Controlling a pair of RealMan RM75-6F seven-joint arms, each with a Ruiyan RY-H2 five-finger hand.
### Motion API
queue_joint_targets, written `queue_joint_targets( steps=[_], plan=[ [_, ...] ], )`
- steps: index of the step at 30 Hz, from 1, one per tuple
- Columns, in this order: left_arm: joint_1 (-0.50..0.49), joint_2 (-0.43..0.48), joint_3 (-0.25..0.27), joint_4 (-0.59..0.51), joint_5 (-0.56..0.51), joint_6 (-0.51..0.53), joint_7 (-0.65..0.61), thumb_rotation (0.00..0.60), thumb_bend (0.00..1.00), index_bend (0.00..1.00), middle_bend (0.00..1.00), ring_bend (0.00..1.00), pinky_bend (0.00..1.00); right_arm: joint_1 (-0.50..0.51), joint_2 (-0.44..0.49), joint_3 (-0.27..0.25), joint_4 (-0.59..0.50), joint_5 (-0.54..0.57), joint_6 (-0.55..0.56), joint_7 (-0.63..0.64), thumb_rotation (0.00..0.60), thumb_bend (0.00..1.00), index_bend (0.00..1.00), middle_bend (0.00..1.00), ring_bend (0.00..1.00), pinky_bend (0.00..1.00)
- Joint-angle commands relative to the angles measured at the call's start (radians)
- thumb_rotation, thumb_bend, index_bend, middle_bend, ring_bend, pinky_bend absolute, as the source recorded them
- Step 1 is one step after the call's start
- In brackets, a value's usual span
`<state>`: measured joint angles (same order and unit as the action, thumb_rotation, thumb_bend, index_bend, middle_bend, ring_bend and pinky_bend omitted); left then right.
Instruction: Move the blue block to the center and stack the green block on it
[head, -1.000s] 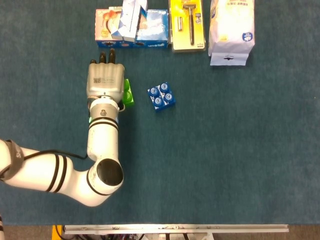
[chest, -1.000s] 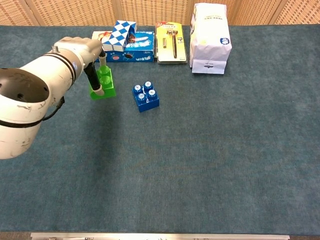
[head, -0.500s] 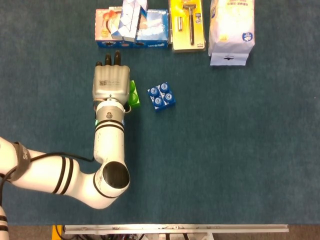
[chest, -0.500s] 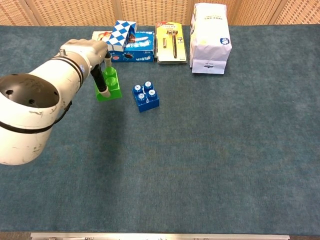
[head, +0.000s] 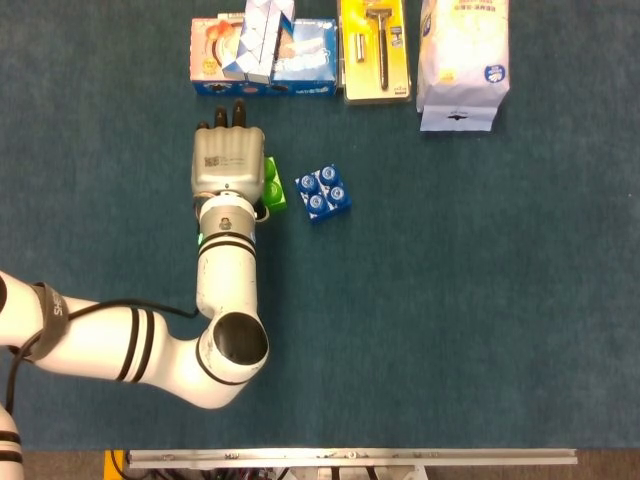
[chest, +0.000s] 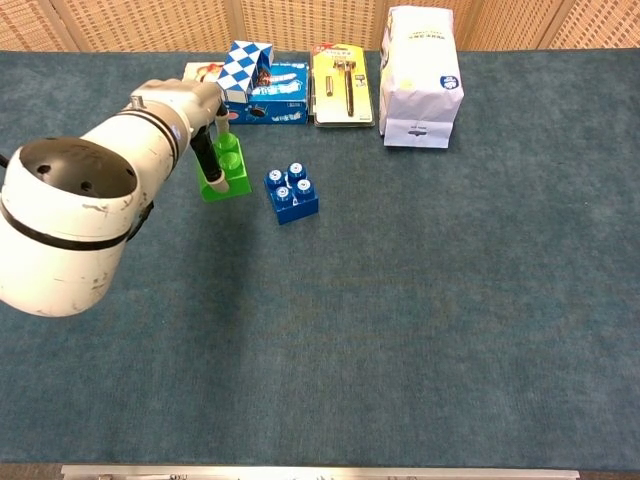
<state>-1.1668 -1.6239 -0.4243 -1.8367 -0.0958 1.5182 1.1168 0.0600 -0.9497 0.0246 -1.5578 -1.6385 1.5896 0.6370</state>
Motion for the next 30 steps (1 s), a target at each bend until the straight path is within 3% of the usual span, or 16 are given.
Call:
queue_joint_targets(
  steps=[1,30],
  plan=[
    [-0.002,-0.008,-0.006,0.004,0.000,-0.001,0.005,0.600,0.29,0.71,0.02,0.00,0.16,0.000,0.000,0.000,0.000,0.000,0.000,0.000,0.600,0.09,0.32,0.13,0.00,0.05],
    [-0.032,-0.095,-0.100,0.083,-0.038,0.022,0.034,0.600,0.29,0.71,0.02,0.00,0.17,0.000,0.002,-0.004,-0.003,-0.002,0.001,0.000,0.600,0.09,0.32,0.13,0.00,0.05]
  ],
)
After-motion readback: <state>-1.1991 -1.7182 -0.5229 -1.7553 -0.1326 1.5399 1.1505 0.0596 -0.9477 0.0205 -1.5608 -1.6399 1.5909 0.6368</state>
